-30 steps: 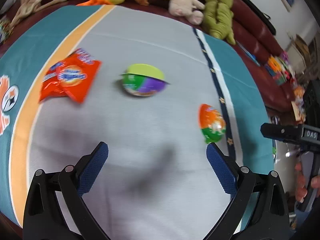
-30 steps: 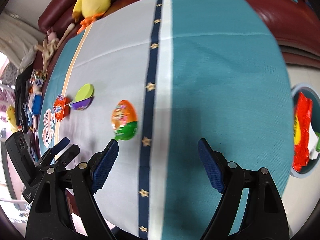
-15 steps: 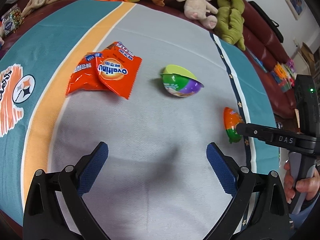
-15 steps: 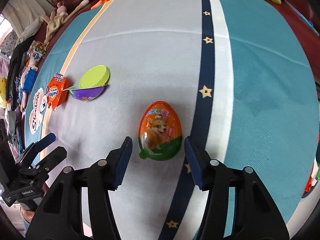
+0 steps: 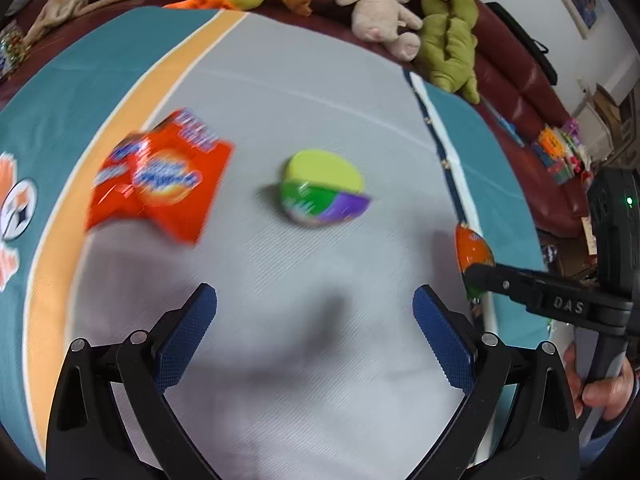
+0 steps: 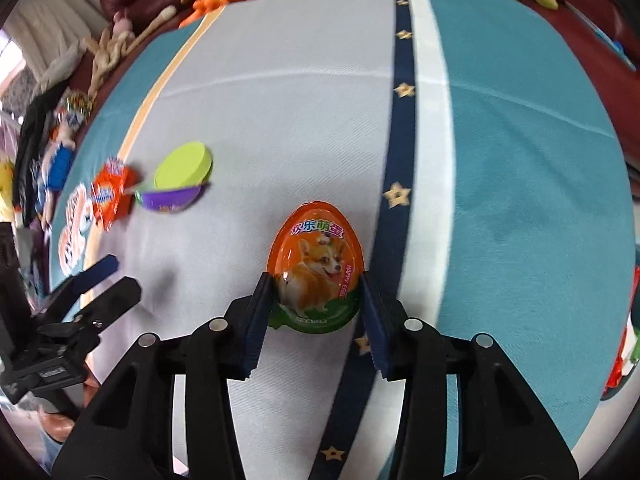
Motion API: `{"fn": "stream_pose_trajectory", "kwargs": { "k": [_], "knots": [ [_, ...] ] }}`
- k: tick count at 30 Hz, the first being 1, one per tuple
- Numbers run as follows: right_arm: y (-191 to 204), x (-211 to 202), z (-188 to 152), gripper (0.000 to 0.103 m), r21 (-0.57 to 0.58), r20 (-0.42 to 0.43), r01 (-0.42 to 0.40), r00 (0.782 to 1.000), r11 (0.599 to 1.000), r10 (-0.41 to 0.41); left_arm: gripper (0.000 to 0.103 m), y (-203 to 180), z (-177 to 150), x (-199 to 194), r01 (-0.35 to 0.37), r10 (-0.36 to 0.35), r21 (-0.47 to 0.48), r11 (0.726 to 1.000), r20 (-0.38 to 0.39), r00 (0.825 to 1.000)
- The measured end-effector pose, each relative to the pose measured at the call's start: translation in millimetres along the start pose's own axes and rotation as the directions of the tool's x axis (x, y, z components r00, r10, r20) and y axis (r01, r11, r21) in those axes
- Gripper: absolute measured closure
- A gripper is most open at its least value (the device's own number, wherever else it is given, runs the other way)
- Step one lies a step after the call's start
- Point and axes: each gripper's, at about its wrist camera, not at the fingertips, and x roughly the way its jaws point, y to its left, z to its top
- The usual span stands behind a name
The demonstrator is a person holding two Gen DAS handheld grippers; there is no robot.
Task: Collect trash
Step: 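Grasp the orange toy egg with the right tool while the left tool grasps the white cup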
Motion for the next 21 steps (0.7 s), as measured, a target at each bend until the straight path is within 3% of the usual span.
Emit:
{"fn": "stream_pose_trajectory", "kwargs": {
  "k": [8,11,14,17,19,20,21],
  "knots": [
    [-26,-16,1,0.061,0.063,0.024,-0.035,0.999,0.997,0.034,0.006,-10,32,15,0.051,-0.048,-0.093,0.994,0.037,0.998],
    [-31,-14,1,0.061,0.073,0.019,-0.049,0.999,0.996,0.048,0.020,-10,40,21,0.044,-0.039,-0.117,0.992,0.044,0.998],
    [-34,-12,-2,0.061,0.083,0.017,-0.062,0.998,0.995,0.061,0.047,-7,42,28,0.021,-0.017,-0.124,0.992,0.029,0.999],
    [-39,-10,-3,0.061,0.097,0.016,-0.080,0.997,0.992,0.079,0.048,-8,38,29,0.013,-0.011,-0.099,0.995,0.026,1.000],
    [-42,-11,-5,0.061,0.100,0.016,-0.088,0.996,0.991,0.087,0.064,-14,34,31,0.000,0.000,-0.055,0.998,0.013,1.000],
    [-43,-11,-6,0.061,0.101,0.015,-0.092,0.996,0.991,0.091,0.079,-16,31,34,0.006,-0.007,-0.041,0.999,-0.013,1.000],
    [-44,-10,-7,0.061,0.104,0.015,-0.095,0.995,0.990,0.094,0.081,-17,30,37,0.011,-0.012,-0.037,0.999,-0.028,1.000]
  ]
}}
